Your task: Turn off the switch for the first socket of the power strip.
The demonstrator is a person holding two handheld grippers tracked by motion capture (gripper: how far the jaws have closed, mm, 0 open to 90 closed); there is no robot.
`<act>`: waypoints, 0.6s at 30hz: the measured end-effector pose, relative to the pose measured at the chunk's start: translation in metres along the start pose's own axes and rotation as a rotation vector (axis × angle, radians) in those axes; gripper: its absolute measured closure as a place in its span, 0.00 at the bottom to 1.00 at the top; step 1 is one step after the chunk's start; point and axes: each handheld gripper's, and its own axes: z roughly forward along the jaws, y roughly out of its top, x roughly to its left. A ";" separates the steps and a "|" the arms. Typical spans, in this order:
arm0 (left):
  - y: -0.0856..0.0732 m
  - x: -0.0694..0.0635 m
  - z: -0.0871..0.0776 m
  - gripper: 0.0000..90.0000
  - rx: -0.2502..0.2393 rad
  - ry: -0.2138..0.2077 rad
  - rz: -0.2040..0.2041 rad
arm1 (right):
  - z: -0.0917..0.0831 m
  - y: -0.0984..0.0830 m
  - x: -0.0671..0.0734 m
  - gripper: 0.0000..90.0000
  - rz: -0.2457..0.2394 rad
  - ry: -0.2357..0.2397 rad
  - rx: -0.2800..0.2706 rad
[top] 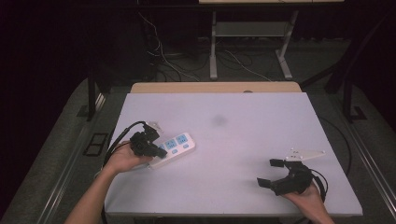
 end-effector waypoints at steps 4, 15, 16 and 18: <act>-0.002 -0.002 0.000 0.99 -0.016 0.028 0.010 | 0.000 0.000 0.000 0.01 -0.001 0.001 0.006; -0.013 -0.004 0.000 0.99 -0.094 0.045 -0.012 | 0.000 -0.001 0.000 0.01 -0.003 -0.003 0.005; -0.017 -0.010 0.001 0.99 -0.128 0.108 -0.040 | 0.000 -0.001 0.000 0.01 -0.004 -0.003 0.003; -0.021 -0.012 0.002 1.00 -0.178 0.153 -0.192 | -0.001 -0.001 0.000 0.01 -0.005 -0.005 -0.002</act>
